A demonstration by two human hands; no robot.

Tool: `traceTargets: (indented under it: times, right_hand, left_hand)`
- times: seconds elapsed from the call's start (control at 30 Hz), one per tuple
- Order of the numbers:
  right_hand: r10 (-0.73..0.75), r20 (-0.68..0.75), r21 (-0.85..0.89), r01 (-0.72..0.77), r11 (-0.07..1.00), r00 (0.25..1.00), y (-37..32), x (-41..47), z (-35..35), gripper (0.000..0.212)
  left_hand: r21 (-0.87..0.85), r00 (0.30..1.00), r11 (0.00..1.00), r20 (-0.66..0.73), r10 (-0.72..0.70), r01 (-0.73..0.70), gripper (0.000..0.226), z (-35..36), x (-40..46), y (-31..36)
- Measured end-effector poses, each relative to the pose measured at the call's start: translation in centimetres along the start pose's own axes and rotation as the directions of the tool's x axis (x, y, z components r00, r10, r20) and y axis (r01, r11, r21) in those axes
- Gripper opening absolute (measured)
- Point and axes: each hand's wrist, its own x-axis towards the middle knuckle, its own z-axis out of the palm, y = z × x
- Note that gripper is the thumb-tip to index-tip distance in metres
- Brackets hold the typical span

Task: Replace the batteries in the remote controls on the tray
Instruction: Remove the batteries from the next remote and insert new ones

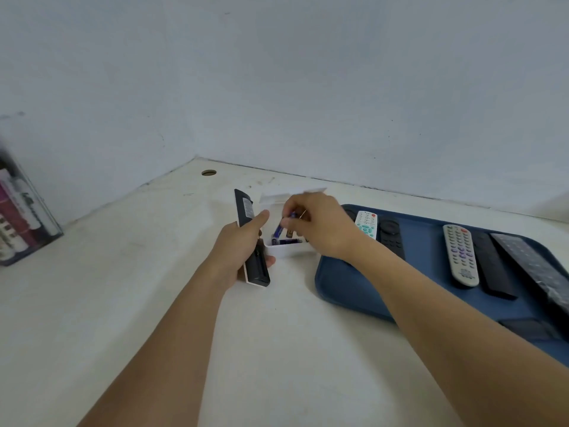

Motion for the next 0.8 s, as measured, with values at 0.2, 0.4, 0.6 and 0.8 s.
traceTargets:
  times: [0.2, 0.4, 0.6, 0.8]
  right_hand:
    - [0.27, 0.076, 0.842, -0.207, 0.499, 0.96, 0.0, -4.6, -3.4, 0.008]
    - [0.367, 0.195, 0.969, -0.236, 0.071, 0.91, 1.4, -8.6, -5.3, 0.01]
    - [0.4, 0.138, 0.978, -0.188, 0.087, 0.906, 2.7, -12.0, -7.9, 0.012]
    - [0.355, 0.114, 0.984, -0.154, 0.086, 0.928, 4.5, -15.0, -11.3, 0.017]
  left_hand:
    - [0.049, 0.996, 0.999, -0.086, 0.018, -0.014, 0.039, -0.7, 0.2, -0.1]
    - [0.012, 0.985, 0.999, -0.165, 0.05, -0.049, 0.044, -0.4, -1.7, 0.5]
    - [-0.3, 0.992, 0.945, -0.043, 0.121, -0.129, 0.016, 3.4, -7.1, 2.6]
    - [-0.464, 0.921, 0.873, 0.387, 0.047, 0.15, 0.036, 13.4, -11.4, 2.7]
